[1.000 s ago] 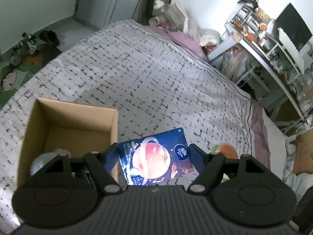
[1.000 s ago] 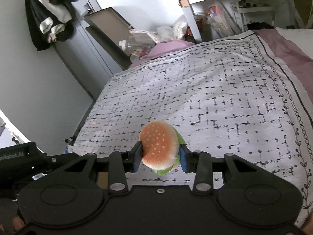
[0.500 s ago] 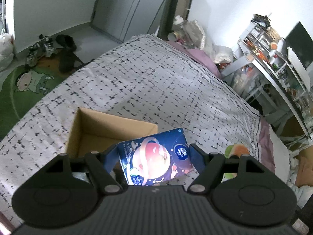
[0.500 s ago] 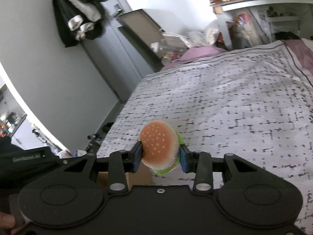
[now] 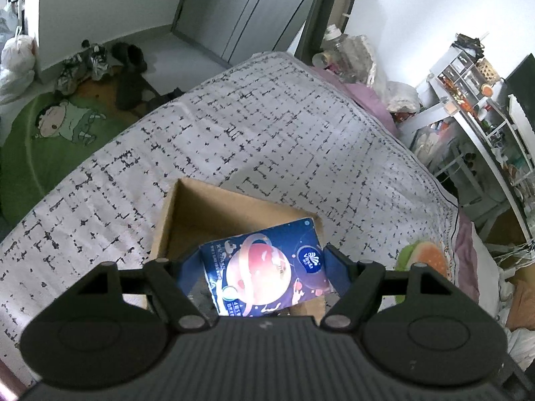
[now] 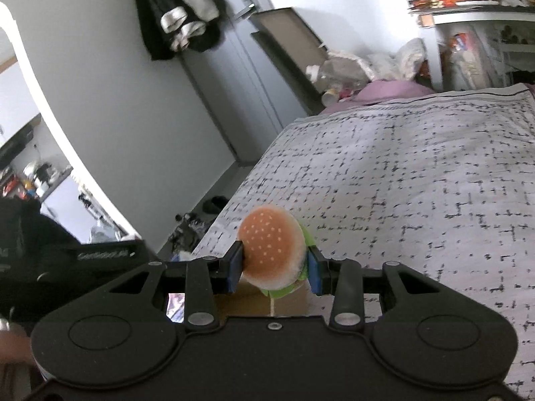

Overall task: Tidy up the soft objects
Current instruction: 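Carry the card pack with the left gripper while the right gripper carries the burger toy to the box, then open both grippers to drop the card pack and burger toy into the box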

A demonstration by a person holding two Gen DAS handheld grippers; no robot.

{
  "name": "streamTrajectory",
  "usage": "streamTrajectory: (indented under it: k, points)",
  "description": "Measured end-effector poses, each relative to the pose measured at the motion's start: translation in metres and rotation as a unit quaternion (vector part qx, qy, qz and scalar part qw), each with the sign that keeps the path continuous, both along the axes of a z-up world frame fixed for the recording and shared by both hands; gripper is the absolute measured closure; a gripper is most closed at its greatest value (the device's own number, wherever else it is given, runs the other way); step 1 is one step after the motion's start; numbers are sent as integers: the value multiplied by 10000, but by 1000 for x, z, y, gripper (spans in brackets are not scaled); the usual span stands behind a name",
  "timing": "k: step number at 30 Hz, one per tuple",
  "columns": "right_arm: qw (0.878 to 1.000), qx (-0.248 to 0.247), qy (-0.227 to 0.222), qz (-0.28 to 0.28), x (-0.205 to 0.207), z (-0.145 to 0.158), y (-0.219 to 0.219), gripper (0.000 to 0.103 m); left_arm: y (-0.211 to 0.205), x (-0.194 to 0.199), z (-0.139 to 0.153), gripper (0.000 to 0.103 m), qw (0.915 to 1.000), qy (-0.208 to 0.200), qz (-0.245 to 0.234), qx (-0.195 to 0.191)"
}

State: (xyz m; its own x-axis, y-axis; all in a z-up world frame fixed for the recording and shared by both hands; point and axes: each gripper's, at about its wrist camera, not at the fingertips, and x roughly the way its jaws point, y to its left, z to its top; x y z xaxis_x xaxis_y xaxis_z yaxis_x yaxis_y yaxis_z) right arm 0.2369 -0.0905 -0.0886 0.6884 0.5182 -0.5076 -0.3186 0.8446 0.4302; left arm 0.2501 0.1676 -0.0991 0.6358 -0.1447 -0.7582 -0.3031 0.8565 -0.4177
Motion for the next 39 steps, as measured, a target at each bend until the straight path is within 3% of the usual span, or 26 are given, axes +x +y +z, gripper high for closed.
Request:
streamTrajectory:
  k: [12, 16, 21, 39]
  points:
    - [9993, -250, 16, 293, 1, -10, 32, 64, 19, 4, -10, 27, 9998, 165, 35, -126]
    - [9988, -217, 75, 444, 0, -12, 38, 51, 20, 4, -7, 25, 9997, 188, -2, -174]
    - [9989, -300, 42, 357, -5, -6, 34, 44, 18, 1, -2, 24, 9992, 282, -25, -285]
    - [9992, -349, 54, 188, -25, 17, -9, 11, -21, -26, 34, 17, 9995, 186, -185, 176]
